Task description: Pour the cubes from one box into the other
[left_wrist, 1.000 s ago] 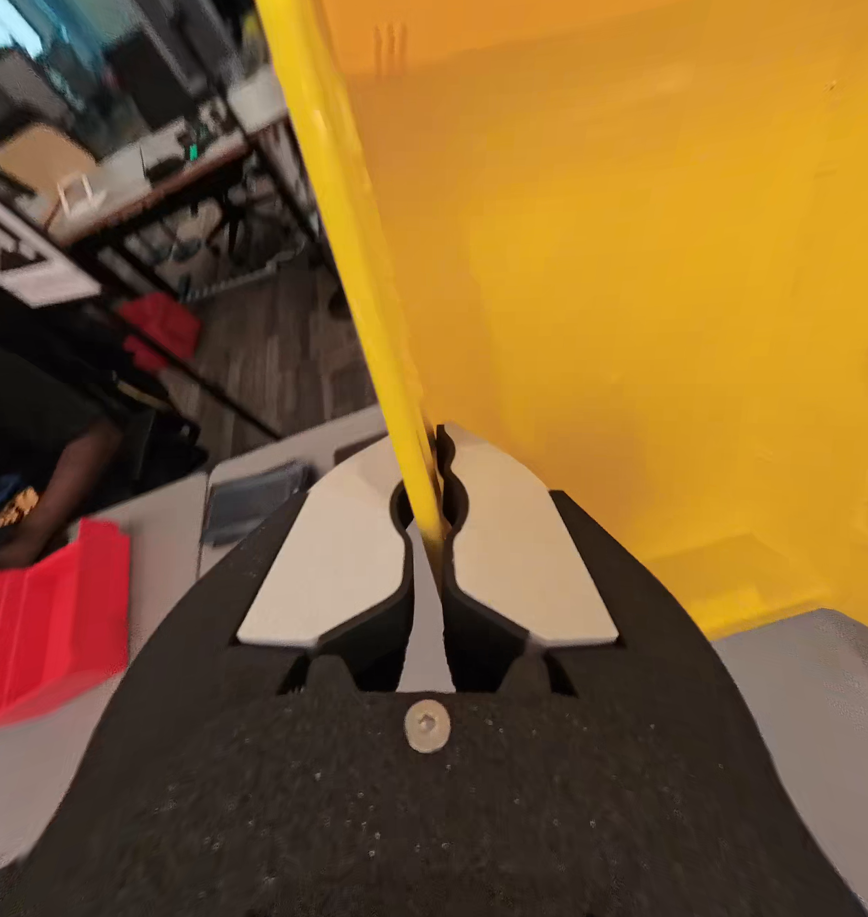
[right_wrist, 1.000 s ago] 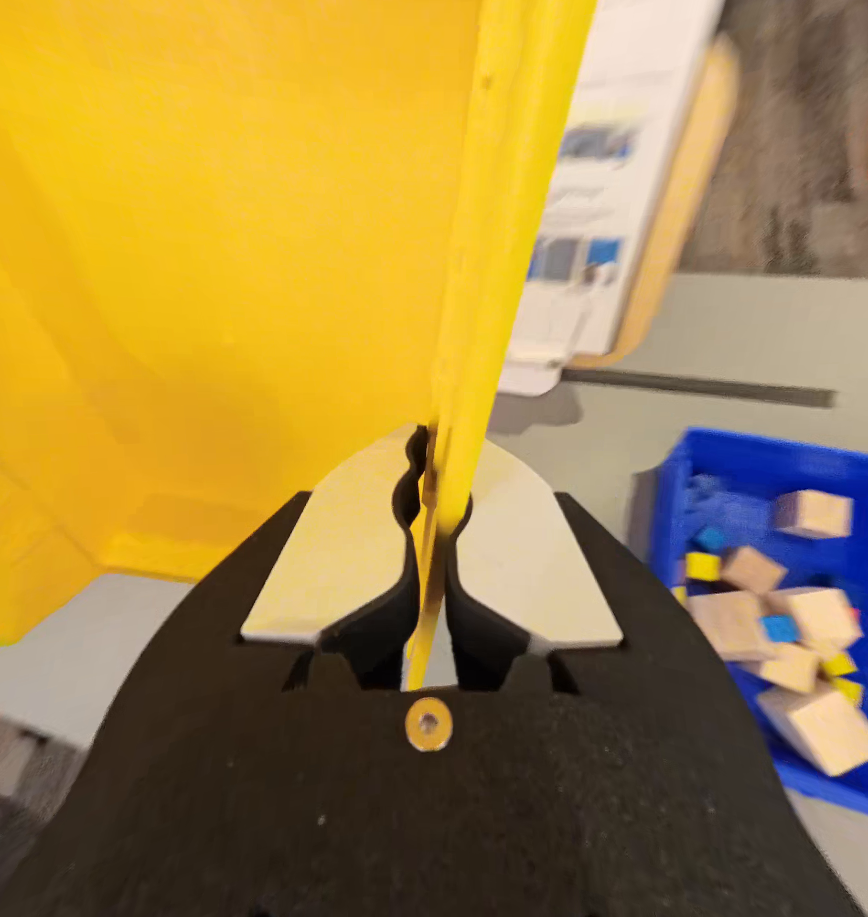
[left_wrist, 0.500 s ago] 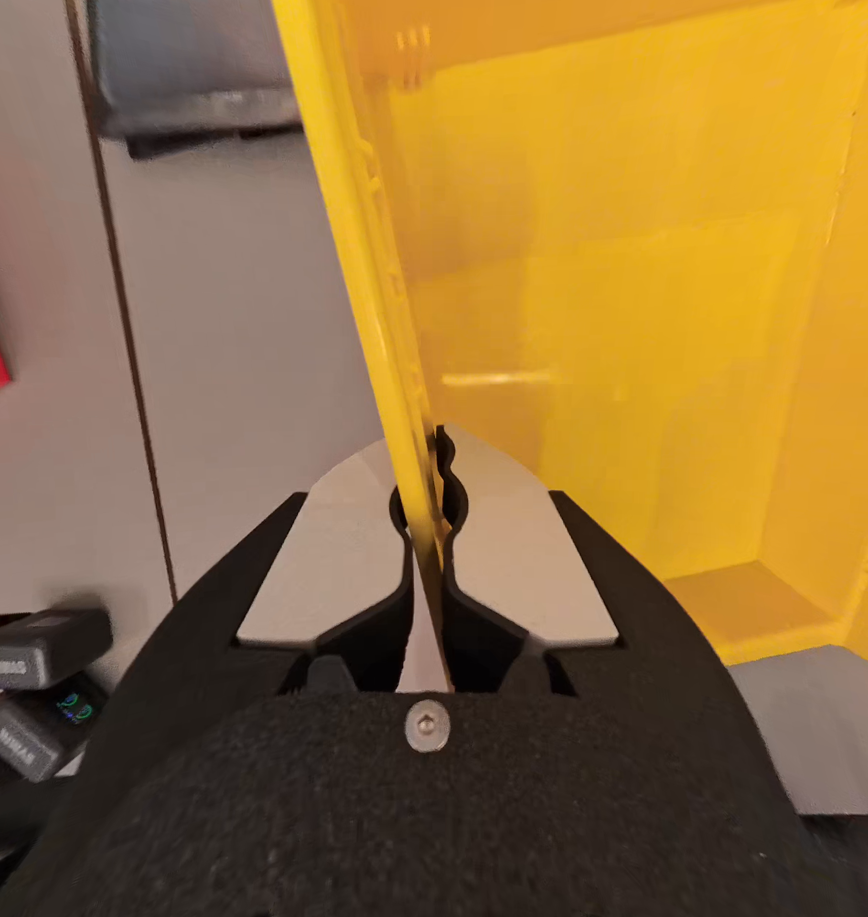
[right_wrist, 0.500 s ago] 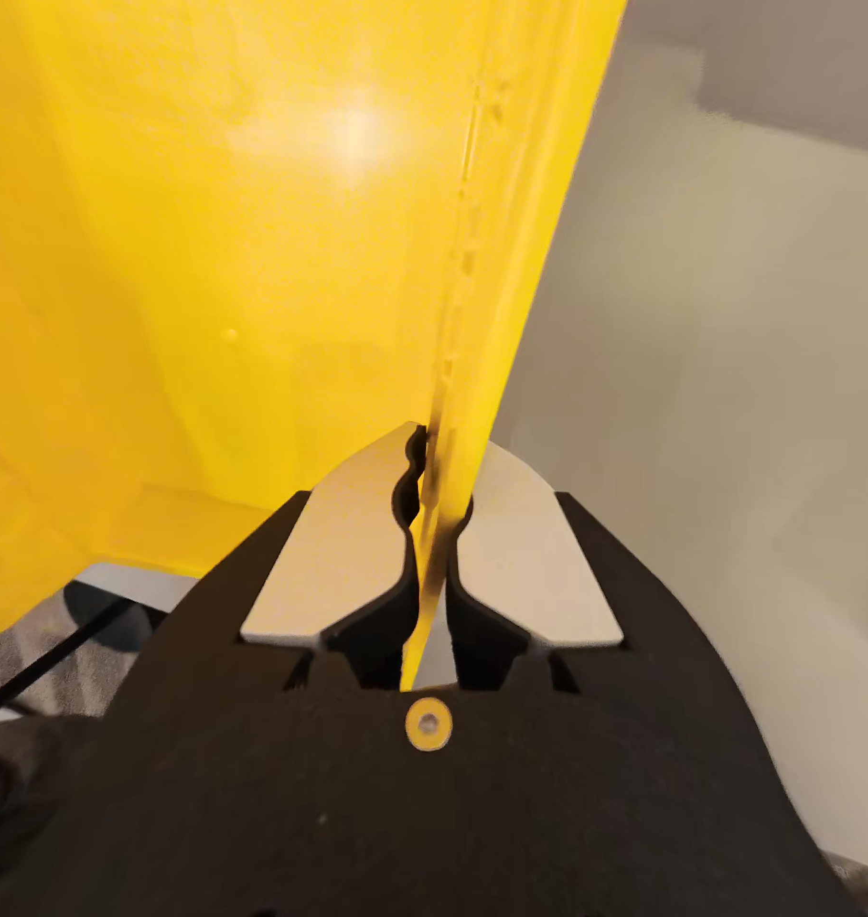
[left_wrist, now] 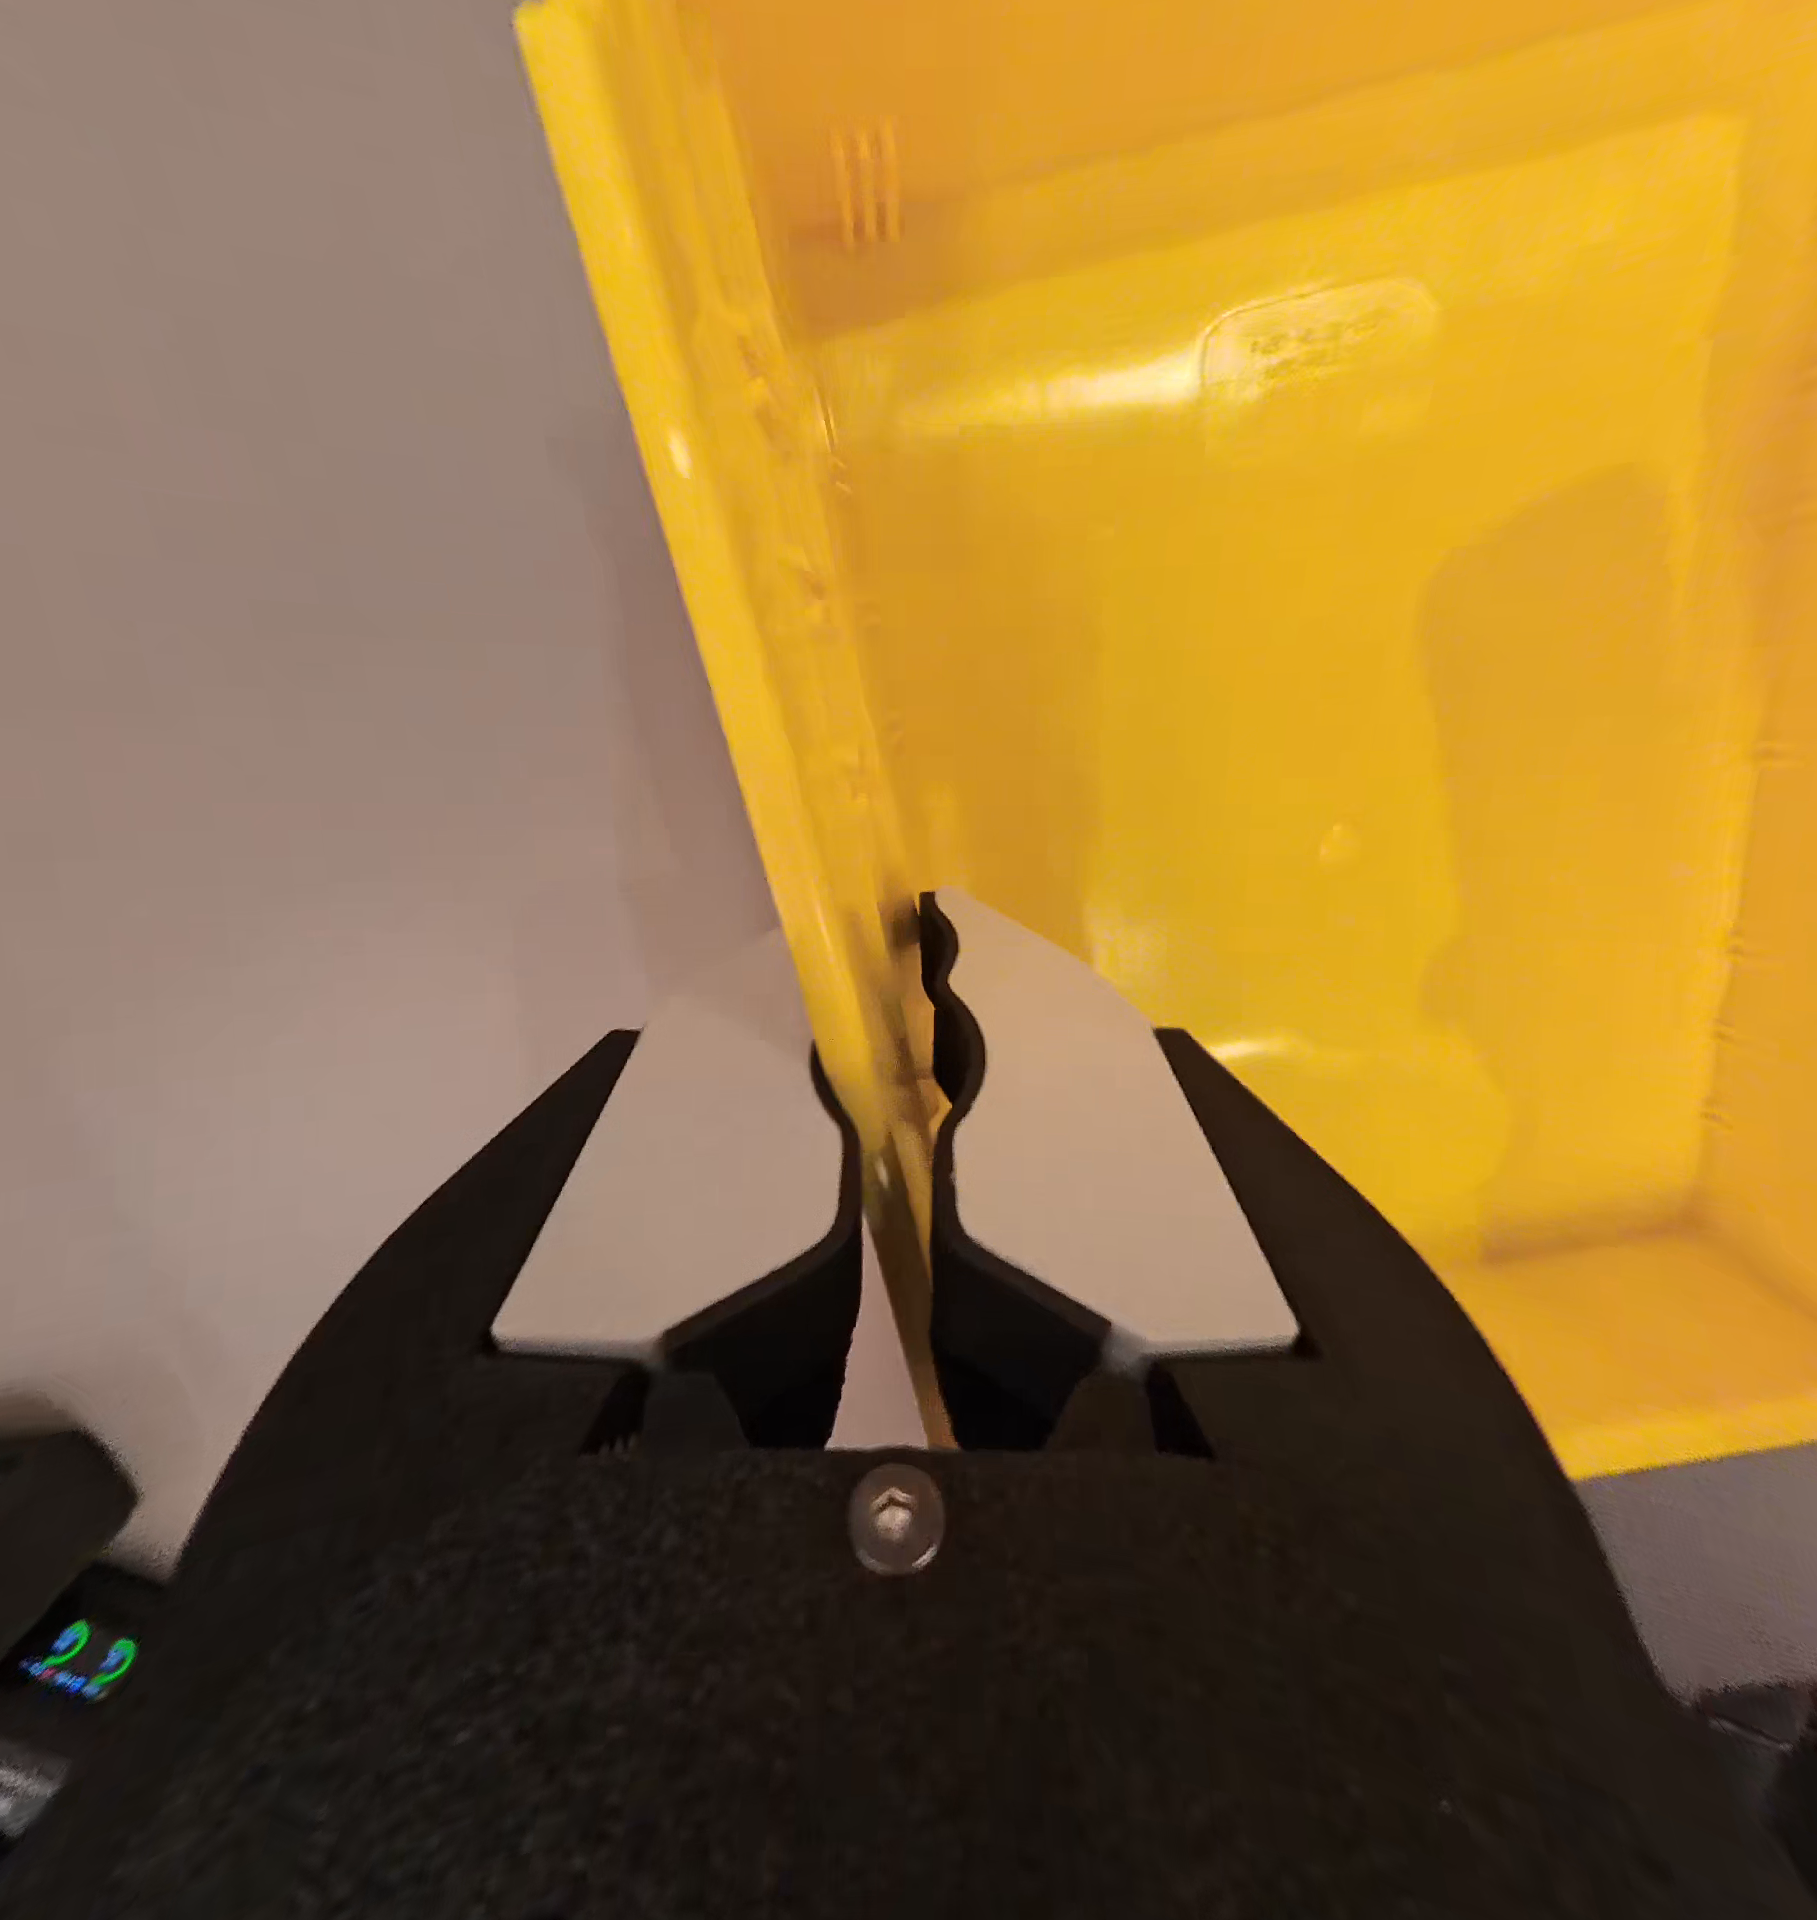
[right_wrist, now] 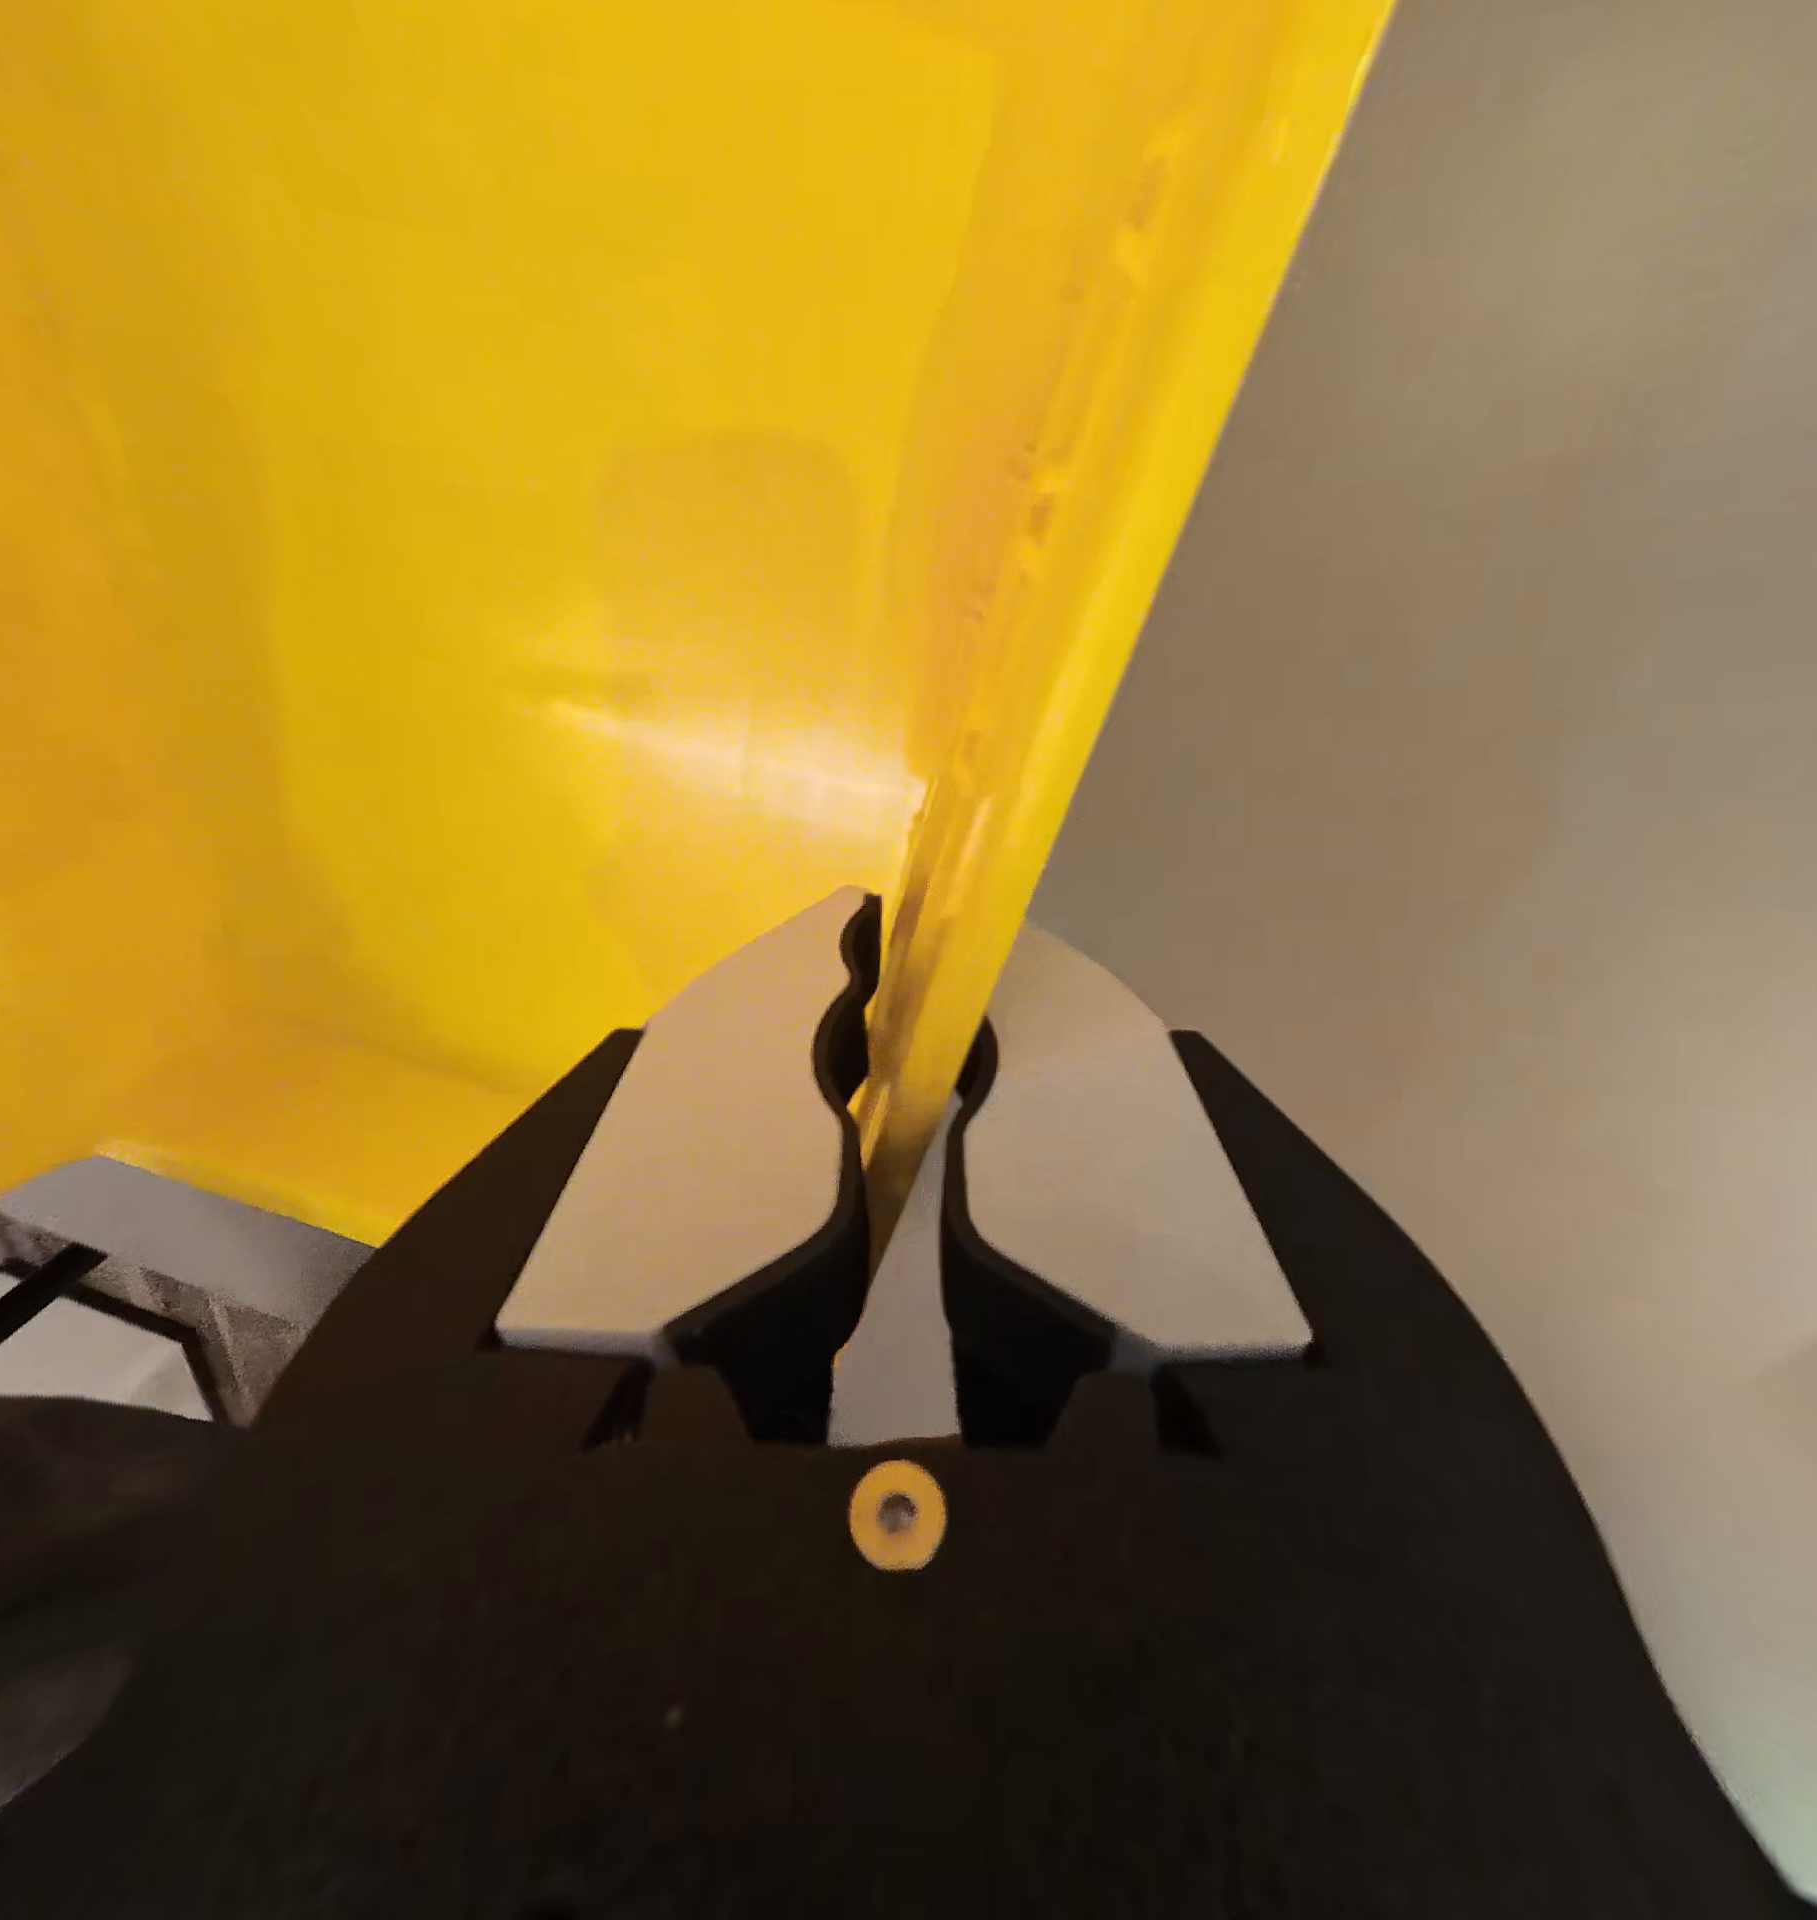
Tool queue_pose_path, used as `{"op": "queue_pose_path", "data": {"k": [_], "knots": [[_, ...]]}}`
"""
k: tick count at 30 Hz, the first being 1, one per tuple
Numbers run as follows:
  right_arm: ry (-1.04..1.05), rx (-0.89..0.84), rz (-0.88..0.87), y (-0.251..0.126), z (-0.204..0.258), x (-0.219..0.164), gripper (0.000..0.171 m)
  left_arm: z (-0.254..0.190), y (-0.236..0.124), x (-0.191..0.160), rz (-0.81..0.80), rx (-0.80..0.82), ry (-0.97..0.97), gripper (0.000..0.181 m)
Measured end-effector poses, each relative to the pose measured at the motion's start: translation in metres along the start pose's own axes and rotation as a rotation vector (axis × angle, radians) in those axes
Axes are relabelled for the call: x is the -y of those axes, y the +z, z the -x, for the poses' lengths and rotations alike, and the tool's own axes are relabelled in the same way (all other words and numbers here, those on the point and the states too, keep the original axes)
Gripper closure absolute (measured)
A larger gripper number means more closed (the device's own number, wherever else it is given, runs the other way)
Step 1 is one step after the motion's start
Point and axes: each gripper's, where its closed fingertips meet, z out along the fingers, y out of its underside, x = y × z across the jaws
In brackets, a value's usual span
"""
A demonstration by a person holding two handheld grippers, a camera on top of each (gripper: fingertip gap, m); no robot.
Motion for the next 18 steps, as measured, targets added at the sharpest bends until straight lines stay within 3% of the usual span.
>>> {"op": "queue_pose_path", "data": {"k": [3, 6, 8, 13, 18], "knots": [[-0.010, 0.104, -0.030, 0.001, 0.006, 0.000, 0.144, -0.001, -0.001, 0.002, -0.050, -0.026, -0.051, 0.161], [-0.034, 0.198, -0.069, -0.010, 0.008, -0.004, 0.140, 0.006, -0.023, -0.001, -0.079, 0.028, -0.043, 0.134], [-0.095, 0.228, -0.160, -0.030, 0.005, -0.006, 0.139, 0.008, -0.050, -0.002, -0.134, 0.051, -0.046, 0.125], [-0.317, 0.131, -0.629, -0.130, -0.024, -0.020, 0.139, -0.033, -0.143, 0.001, -0.552, -0.089, -0.095, 0.122], [-0.424, 0.022, -0.957, -0.210, -0.085, -0.109, 0.133, -0.101, -0.207, -0.043, -0.951, -0.296, -0.071, 0.116]]}}
